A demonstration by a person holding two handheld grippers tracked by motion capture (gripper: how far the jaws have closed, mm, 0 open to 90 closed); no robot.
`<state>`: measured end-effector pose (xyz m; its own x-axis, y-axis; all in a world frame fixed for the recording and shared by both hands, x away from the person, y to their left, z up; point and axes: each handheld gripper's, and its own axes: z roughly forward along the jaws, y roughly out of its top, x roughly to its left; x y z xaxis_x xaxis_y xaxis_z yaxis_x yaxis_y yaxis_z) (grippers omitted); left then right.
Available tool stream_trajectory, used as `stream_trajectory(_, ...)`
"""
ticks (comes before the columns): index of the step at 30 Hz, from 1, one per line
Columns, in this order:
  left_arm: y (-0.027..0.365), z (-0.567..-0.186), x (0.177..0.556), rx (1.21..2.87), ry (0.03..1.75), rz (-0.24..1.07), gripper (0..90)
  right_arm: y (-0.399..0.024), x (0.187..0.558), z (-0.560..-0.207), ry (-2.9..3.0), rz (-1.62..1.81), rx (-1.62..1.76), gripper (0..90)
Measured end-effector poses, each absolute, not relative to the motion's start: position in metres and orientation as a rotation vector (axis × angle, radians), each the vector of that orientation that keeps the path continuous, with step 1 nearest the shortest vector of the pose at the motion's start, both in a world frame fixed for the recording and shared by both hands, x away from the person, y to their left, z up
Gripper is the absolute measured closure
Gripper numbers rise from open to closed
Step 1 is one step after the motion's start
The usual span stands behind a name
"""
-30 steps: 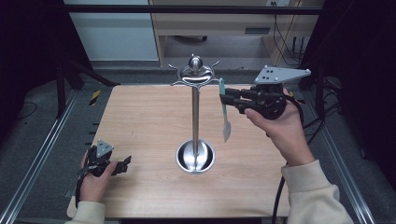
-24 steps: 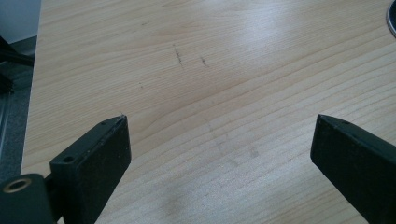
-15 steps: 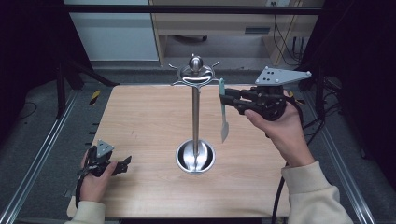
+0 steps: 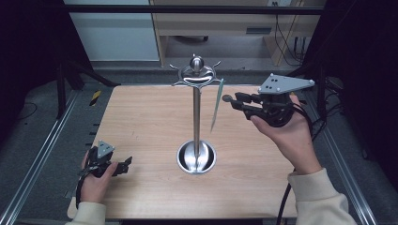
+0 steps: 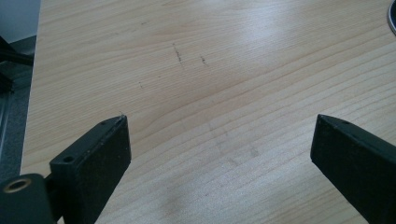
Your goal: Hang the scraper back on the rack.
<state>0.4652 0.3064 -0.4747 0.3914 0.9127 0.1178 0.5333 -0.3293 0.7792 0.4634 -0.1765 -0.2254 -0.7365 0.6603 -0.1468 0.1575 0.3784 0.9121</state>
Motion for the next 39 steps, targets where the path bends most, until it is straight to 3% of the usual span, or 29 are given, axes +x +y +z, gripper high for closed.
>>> stream_trajectory(4, 0.306, -0.475, 0.465, 2.002, 1.232, 0.742, 4.8, -0.18, 0.464, -0.235, 2.12, 1.266, 0.744, 67.3)
stream_trajectory(16, 0.306, -0.475, 0.465, 2.001, 1.233, 0.743, 4.8, -0.193, 0.467, -0.253, 2.014, 1.201, 0.836, 42.0)
stream_trajectory(19, 0.306, -0.475, 0.465, 1.999, 1.234, 0.742, 4.7, -0.197, 0.465, -0.256, 1.973, 1.189, 0.858, 30.5)
stream_trajectory(20, 0.306, -0.475, 0.465, 2.004, 1.233, 0.741, 4.7, -0.197, 0.465, -0.256, 1.973, 1.189, 0.858, 30.5)
stream_trajectory(21, 0.306, -0.475, 0.465, 2.005, 1.234, 0.741, 4.7, -0.199, 0.464, -0.259, 1.951, 1.176, 0.874, 23.5)
stream_trajectory(28, 0.307, -0.475, 0.465, 2.002, 1.235, 0.741, 4.7, -0.204, 0.462, -0.277, 1.893, 1.125, 0.949, 7.7)
stream_trajectory(39, 0.307, -0.475, 0.465, 1.995, 1.233, 0.744, 4.5, -0.21, 0.456, -0.314, 1.902, 1.133, 0.987, 5.1)
